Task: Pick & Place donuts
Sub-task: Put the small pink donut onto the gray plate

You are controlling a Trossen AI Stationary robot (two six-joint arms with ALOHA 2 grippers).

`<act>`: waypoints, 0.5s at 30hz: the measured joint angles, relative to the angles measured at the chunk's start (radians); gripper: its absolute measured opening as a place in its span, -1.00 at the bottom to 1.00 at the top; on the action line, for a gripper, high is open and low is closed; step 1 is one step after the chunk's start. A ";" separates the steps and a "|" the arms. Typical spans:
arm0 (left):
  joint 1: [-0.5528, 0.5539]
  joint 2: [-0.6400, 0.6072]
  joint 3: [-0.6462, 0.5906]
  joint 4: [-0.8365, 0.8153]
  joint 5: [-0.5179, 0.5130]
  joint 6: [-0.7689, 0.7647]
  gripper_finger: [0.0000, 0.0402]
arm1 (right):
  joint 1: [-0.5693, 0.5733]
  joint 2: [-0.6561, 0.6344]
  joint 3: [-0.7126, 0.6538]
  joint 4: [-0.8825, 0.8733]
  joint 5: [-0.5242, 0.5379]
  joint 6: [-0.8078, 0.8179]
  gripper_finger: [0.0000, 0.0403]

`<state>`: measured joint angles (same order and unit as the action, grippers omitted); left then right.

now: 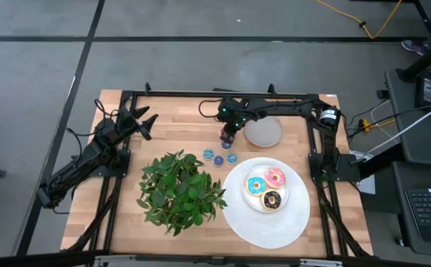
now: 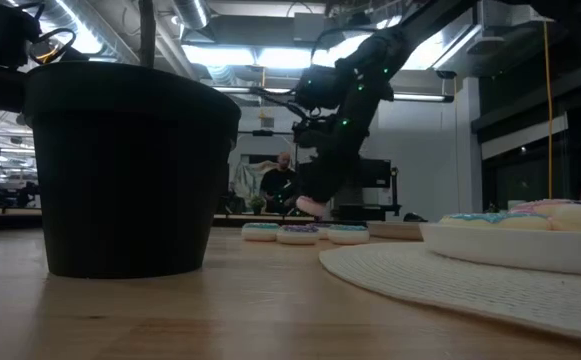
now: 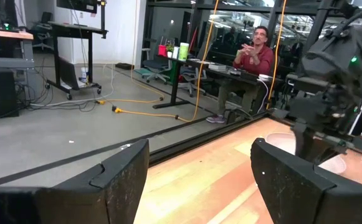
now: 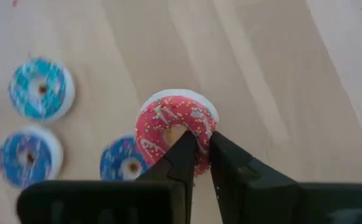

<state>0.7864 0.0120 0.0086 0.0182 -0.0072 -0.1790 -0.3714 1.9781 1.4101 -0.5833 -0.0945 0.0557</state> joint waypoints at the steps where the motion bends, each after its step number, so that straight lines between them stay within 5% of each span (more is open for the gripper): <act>1: 0.000 0.000 0.000 0.000 0.000 0.000 0.35 | 0.000 -0.007 0.000 -0.014 -0.001 -0.015 -0.76; 15: 0.000 0.000 0.000 0.000 0.000 0.000 0.35 | -0.021 -0.061 0.000 -0.343 0.102 -0.152 -0.76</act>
<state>0.7864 0.0120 0.0086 0.0185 -0.0071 -0.1795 -0.3921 1.9167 1.4105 -0.9262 0.0072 -0.0963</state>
